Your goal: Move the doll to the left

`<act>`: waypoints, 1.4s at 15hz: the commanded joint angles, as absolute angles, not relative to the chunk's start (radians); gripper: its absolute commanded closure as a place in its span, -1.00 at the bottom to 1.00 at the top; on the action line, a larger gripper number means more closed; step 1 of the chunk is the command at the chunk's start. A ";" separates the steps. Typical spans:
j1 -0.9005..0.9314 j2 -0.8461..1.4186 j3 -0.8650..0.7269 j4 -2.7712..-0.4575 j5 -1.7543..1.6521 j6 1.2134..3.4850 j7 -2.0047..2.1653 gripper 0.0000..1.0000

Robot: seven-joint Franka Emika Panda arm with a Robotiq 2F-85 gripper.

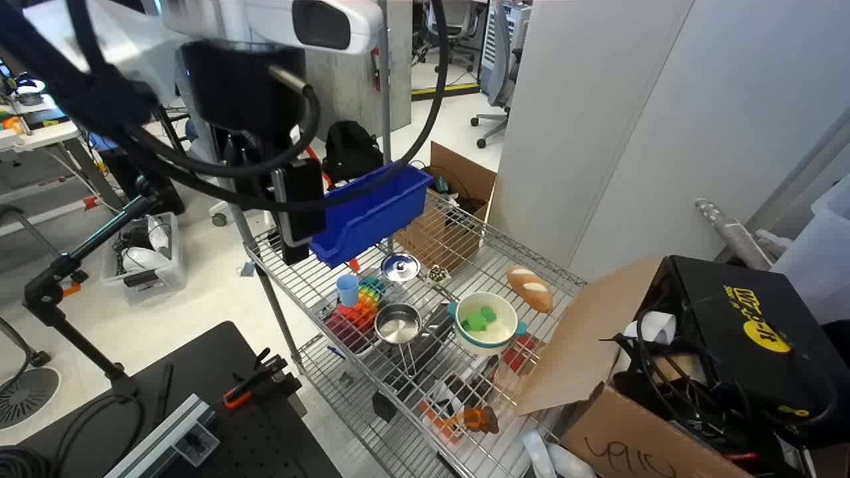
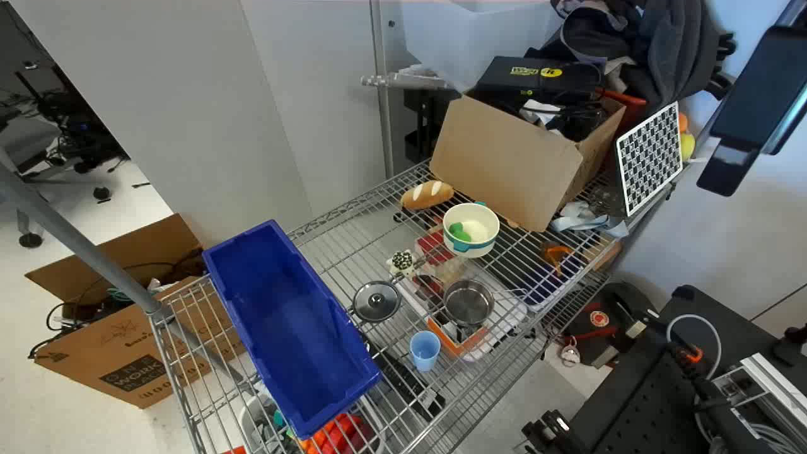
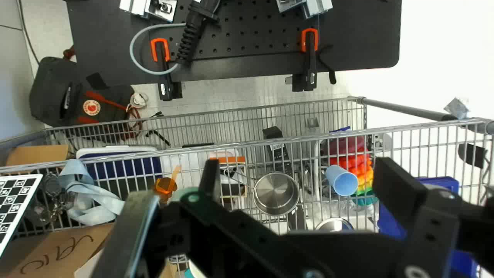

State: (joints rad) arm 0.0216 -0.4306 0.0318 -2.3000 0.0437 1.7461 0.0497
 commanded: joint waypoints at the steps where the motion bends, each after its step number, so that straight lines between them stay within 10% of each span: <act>1: 0.021 -0.430 0.032 -2.298 0.044 1.744 0.049 -1.00; 21: -0.004 -0.310 0.032 -2.282 0.035 1.856 0.140 -1.00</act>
